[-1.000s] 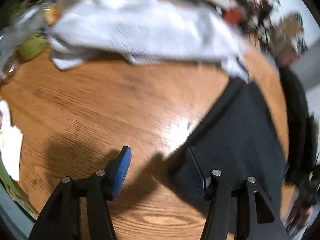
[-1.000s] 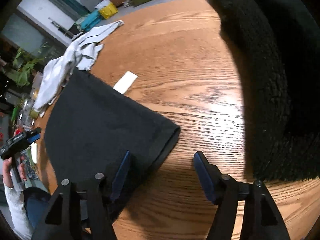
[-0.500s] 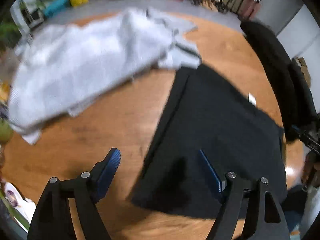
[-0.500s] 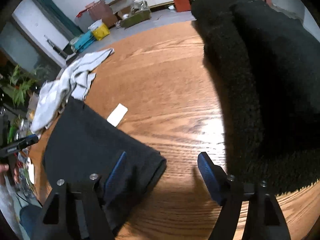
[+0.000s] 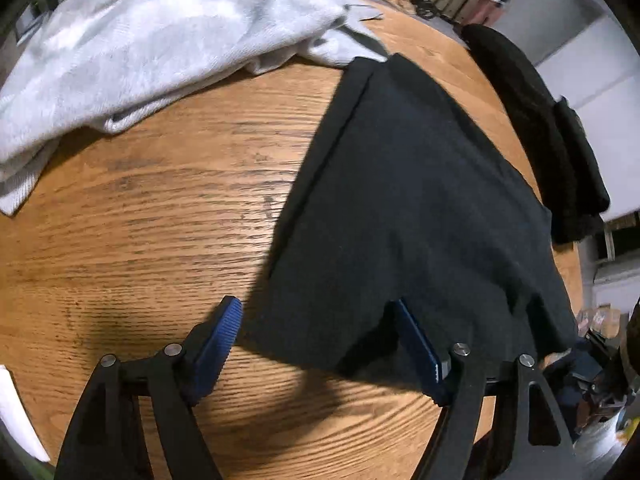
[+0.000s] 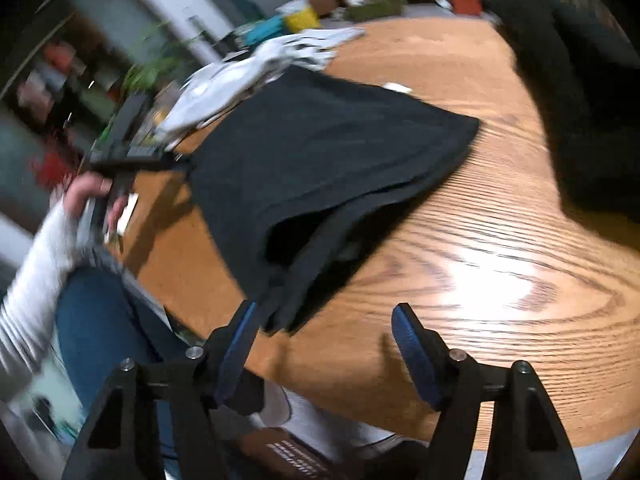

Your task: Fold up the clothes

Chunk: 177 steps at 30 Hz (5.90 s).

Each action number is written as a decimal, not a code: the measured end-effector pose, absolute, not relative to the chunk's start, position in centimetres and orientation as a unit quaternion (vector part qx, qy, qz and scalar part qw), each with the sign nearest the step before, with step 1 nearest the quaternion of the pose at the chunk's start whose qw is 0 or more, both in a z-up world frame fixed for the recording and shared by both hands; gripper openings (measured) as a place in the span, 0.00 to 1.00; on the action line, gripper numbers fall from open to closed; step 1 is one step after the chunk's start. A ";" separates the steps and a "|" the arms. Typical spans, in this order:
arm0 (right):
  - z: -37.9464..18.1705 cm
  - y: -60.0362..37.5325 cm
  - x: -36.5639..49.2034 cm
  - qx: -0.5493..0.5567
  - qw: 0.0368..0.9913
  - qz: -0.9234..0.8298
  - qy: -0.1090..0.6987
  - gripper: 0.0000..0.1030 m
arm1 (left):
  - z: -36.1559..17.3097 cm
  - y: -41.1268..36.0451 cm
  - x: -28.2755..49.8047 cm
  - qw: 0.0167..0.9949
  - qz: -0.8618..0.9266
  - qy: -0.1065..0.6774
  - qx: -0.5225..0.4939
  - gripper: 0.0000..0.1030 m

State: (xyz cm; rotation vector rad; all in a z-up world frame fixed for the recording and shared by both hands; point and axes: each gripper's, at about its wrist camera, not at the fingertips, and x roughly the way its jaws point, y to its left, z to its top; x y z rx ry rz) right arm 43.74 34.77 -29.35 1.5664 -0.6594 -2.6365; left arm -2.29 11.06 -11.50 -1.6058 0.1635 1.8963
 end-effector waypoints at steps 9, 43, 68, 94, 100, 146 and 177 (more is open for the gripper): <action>-30.3 32.2 41.2 0.505 0.011 -0.828 -0.243 0.41 | -11.6 9.8 -1.7 0.322 0.721 0.054 -0.612 0.75; -32.4 35.9 42.3 0.510 -0.086 -0.796 -0.314 0.56 | -11.4 10.3 -0.7 0.310 0.734 0.057 -0.601 0.75; -29.6 45.1 43.5 0.455 -0.120 -0.833 -0.290 0.60 | -8.0 13.0 7.4 0.389 0.725 0.060 -0.565 0.36; -30.2 45.9 43.8 0.450 -0.114 -0.817 -0.341 0.65 | -11.0 9.1 11.3 0.304 0.664 0.038 -0.682 0.29; -29.9 45.8 43.8 0.455 -0.122 -0.816 -0.336 0.69 | -6.7 8.8 10.1 0.300 0.698 0.066 -0.647 0.66; -31.5 49.6 29.8 0.516 -0.125 -0.823 -0.202 0.04 | -7.3 20.5 -1.2 0.350 0.766 0.058 -0.536 0.13; -31.4 49.9 29.6 0.520 -0.078 -0.818 -0.232 0.24 | -7.5 16.2 -3.7 0.271 0.771 -0.032 -0.575 0.16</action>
